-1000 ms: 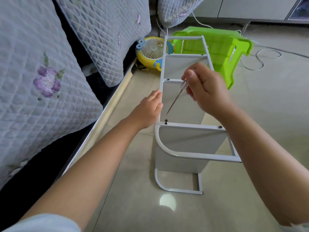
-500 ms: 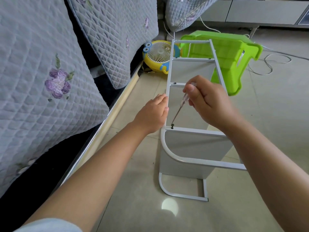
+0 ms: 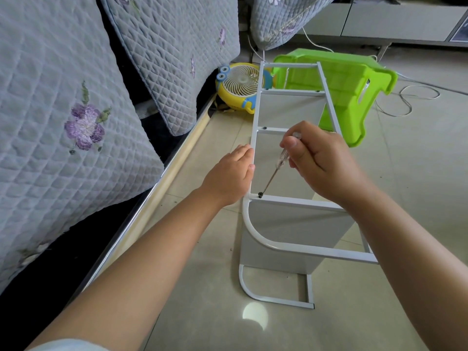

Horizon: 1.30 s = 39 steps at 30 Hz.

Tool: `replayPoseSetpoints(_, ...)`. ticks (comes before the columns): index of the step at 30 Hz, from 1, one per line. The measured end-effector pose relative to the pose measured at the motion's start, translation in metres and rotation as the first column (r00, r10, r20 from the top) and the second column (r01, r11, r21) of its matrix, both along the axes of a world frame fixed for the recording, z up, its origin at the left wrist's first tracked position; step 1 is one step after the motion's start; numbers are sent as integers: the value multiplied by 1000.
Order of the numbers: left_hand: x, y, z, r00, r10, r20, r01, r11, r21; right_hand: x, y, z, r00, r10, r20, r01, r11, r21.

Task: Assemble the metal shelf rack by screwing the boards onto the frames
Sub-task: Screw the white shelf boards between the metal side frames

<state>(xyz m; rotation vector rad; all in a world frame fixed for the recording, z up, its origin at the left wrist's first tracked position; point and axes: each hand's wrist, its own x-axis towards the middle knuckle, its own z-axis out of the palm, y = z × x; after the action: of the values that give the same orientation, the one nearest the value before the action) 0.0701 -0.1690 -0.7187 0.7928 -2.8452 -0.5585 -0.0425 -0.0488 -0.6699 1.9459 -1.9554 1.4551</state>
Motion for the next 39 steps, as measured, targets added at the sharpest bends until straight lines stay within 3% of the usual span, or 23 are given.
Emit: replayPoseSetpoints(39,0,-4,-4,1000,1,-8,-1,1000,-7,5,2,5,1000,2,-24,-2,1000,-3)
